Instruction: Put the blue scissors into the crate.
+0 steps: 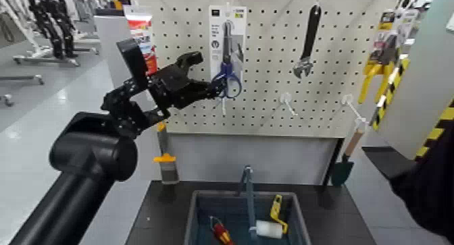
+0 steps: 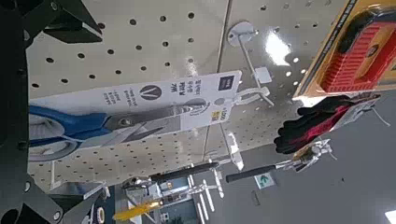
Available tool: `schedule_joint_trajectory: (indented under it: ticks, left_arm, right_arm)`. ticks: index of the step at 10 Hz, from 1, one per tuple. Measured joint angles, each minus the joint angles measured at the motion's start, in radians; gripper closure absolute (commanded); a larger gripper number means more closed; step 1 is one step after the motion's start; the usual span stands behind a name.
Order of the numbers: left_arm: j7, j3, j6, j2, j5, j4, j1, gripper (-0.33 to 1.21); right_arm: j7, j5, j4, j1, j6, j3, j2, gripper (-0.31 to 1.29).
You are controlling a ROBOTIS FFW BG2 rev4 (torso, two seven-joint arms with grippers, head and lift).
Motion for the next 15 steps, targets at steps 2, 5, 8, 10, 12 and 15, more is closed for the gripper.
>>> schedule_joint_trajectory:
  ticks: [2, 5, 8, 10, 12, 15]
  left_arm:
    - [-0.021, -0.018, -0.012, -0.003, -0.004, 0.037, -0.042, 0.26]
    - [-0.043, -0.031, -0.011, -0.004, -0.018, 0.052, -0.075, 1.03]
    - [-0.036, -0.03, 0.027, -0.004, -0.035, 0.031, -0.078, 1.19]
    - [-0.036, -0.027, 0.031, -0.004, -0.038, 0.028, -0.078, 1.19]
    - [-0.036, -0.023, 0.032, -0.003, -0.041, 0.024, -0.078, 1.19]
    - [-0.037, -0.022, 0.031, -0.003, -0.042, 0.021, -0.078, 1.19]
  right_arm:
    - [0.001, 0.0, 0.0, -0.001, 0.0, 0.0, 0.0, 0.1]
    - [0.005, 0.0, 0.0, -0.003, 0.0, 0.0, -0.001, 0.1]
    - [0.006, 0.0, 0.0, -0.002, 0.0, -0.001, 0.0, 0.1]
    - [0.006, 0.0, 0.0, -0.001, 0.0, 0.0, 0.0, 0.1]
    - [0.007, 0.0, 0.0, -0.001, 0.0, 0.0, 0.0, 0.1]
    - [0.008, 0.0, 0.0, -0.001, 0.0, 0.0, 0.001, 0.1]
